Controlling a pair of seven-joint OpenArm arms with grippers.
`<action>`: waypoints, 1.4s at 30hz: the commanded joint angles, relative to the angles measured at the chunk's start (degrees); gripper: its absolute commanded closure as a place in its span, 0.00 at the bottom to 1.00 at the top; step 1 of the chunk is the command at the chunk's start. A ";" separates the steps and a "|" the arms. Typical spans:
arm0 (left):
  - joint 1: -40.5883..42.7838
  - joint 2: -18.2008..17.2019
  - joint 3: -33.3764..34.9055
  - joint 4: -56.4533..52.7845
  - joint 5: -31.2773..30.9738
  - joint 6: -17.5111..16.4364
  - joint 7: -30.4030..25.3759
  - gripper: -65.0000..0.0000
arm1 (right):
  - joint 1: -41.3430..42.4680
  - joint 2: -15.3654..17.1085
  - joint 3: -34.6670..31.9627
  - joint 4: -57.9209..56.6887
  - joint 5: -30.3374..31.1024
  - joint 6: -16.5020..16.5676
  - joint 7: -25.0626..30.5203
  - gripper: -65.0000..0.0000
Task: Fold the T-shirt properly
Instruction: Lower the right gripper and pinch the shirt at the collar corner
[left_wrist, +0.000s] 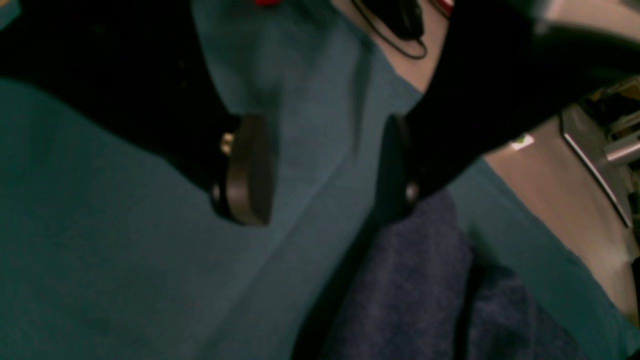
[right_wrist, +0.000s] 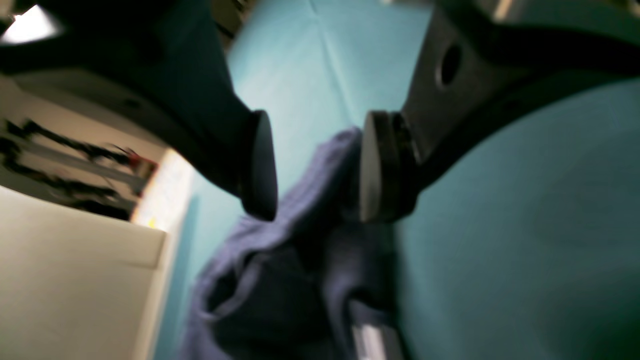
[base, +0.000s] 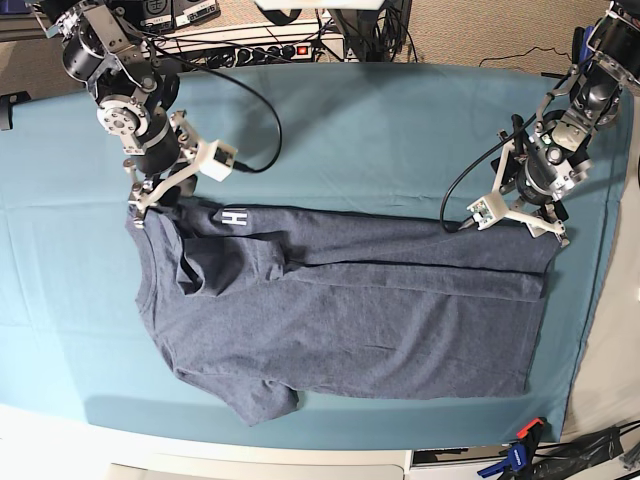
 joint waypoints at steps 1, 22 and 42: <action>-0.76 -1.07 -0.59 0.79 0.63 0.46 -0.76 0.46 | 0.48 0.96 0.55 1.01 -0.68 -1.11 -0.26 0.56; -0.79 -1.07 -0.59 0.79 0.63 1.51 -1.77 0.46 | 0.24 0.94 0.55 -9.68 -0.42 -3.87 -0.66 0.39; -0.79 -1.07 -0.59 0.79 0.63 1.92 -1.79 0.46 | 2.89 0.92 0.52 -10.25 3.19 1.77 4.94 0.66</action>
